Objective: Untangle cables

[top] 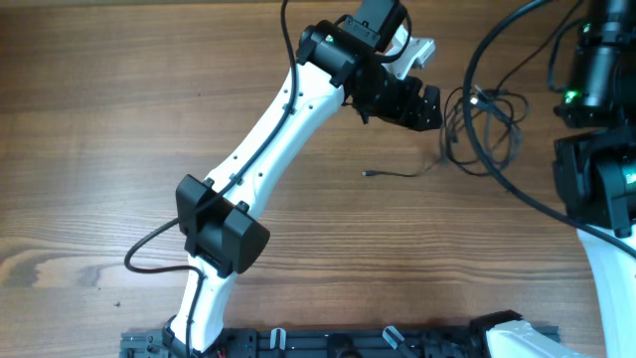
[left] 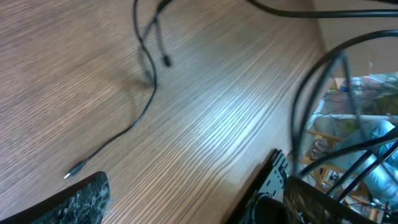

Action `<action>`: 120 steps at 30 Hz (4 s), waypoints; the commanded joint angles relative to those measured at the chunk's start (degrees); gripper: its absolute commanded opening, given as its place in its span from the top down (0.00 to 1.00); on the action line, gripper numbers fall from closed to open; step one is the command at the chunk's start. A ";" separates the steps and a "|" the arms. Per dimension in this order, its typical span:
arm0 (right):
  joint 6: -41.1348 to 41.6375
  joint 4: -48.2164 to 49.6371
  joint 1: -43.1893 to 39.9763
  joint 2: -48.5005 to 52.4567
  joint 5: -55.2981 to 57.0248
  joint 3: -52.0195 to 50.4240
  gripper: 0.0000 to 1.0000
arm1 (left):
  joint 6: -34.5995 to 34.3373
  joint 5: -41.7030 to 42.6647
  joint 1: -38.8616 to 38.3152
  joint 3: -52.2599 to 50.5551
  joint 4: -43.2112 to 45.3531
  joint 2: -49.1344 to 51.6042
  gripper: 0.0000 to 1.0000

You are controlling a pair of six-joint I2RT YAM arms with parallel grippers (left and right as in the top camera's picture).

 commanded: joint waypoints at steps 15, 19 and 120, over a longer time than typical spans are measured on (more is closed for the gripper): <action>-1.16 5.25 -1.75 7.04 2.78 0.70 0.96 | -21.05 4.00 -2.12 0.07 6.36 0.15 0.11; -1.33 7.89 -1.97 7.21 4.44 0.72 0.96 | -21.03 2.23 -4.31 0.04 6.47 0.17 0.12; -46.36 66.86 -32.98 32.09 -28.96 5.77 0.96 | -11.72 -25.22 27.52 -12.07 -0.74 -26.12 0.96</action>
